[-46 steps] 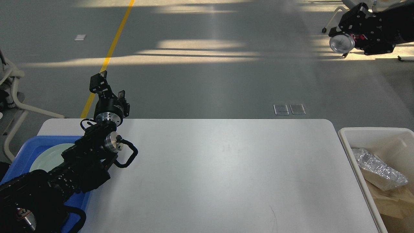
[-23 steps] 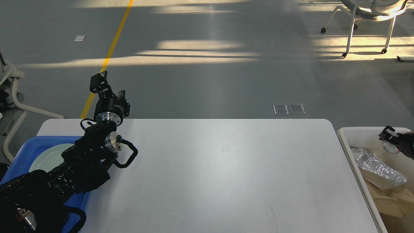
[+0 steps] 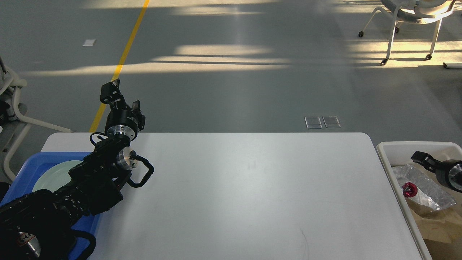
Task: Tidy desktop
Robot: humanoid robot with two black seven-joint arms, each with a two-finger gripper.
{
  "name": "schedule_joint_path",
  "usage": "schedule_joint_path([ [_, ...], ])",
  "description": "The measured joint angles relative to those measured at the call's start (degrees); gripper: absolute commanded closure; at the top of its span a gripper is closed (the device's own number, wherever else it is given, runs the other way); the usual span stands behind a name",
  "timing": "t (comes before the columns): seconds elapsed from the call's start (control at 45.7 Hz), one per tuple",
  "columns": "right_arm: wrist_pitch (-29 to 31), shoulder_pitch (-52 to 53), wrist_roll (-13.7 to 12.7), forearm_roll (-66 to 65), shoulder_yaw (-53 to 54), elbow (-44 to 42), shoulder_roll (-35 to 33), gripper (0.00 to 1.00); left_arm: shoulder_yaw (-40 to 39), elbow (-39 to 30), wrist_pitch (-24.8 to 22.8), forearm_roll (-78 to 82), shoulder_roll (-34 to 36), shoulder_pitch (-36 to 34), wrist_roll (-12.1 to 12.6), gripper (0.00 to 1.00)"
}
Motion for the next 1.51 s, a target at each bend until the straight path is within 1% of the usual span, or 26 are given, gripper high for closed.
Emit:
schedule_joint_path([
  [0.088, 0.48, 2.46, 0.03, 0.0, -0.04, 1.14, 0.51, 0.0, 0.0, 0.0, 0.02, 0.0, 0.0, 0.0, 0.0, 0.04],
  [0.153, 1.5, 5.87, 0.07, 0.09, -0.1, 3.52, 0.25, 0.0, 0.0, 0.0, 0.03, 0.0, 0.0, 0.0, 0.0, 0.04],
  [0.284, 5.5, 16.79, -0.06, 0.16, -0.24, 12.21, -3.5, 0.0, 0.0, 0.0, 0.03, 0.0, 0.0, 0.0, 0.0, 0.04],
  [0.35, 8.69, 24.06, -0.3, 0.17, -0.45, 18.71, -5.61, 0.0, 0.0, 0.0, 0.03, 0.0, 0.01, 0.0, 0.0, 0.04],
  [0.459, 14.77, 34.85, -0.67, 0.03, -0.77, 26.79, -7.68, 0.0, 0.0, 0.0, 0.03, 0.0, 0.01, 0.0, 0.0, 0.04],
  [0.569, 21.81, 44.81, -1.1, -0.02, -0.81, 31.58, -8.01, 0.0, -0.01, 0.0, 0.03, 0.0, 0.01, 0.0, 0.0, 0.04],
  [0.722, 28.49, 56.68, -1.27, 0.08, -0.53, 36.03, -6.92, 0.0, -0.01, 0.0, 0.01, 0.0, 0.01, 0.0, 0.0, 0.04],
  [0.853, 33.05, 65.51, -1.3, 0.22, -0.22, 38.35, -4.88, 0.0, -0.01, 0.0, 0.0, 0.0, 0.0, 0.0, 0.0, 0.04],
  [0.984, 37.31, 72.44, -1.3, 0.33, -0.13, 38.75, -2.72, 0.0, -0.01, 0.0, -0.02, 0.0, 0.0, 0.0, 0.0, 0.04],
  [1.138, 44.72, 80.11, -1.12, 0.49, 0.05, 38.8, -1.24, 0.0, -0.01, 0.0, -0.02, 0.0, 0.0, 0.0, 0.0, 0.04],
  [1.225, 47.72, 83.73, -1.04, 2.06, 0.83, 38.8, -0.9, 0.0, -0.01, 0.01, -0.02, 0.0, 0.0, 0.0, 0.0, 0.04],
  [1.313, 48.36, 85.49, -1.04, 5.01, 1.34, 38.66, -0.27, 0.0, -0.01, 0.01, -0.02, 0.0, 0.0, 0.0, 0.0, 0.04],
  [1.4, 48.13, 85.69, -1.2, 9.69, 1.48, 37.7, 1.78, 0.0, -0.01, 0.01, -0.02, 0.0, 0.0, 0.0, 0.0, 0.04],
  [1.466, 46.19, 84.66, -1.24, 13.11, 1.47, 36.56, 3.31, 0.0, -0.01, 0.01, -0.02, 0.0, 0.0, 0.0, 0.0, 0.04],
  [1.509, 43.8, 83.05, -1.29, 15.69, 1.37, 35.71, 4.34, 0.0, -0.01, 0.01, -0.02, 0.0, 0.0, 0.0, 0.0, 0.04],
])
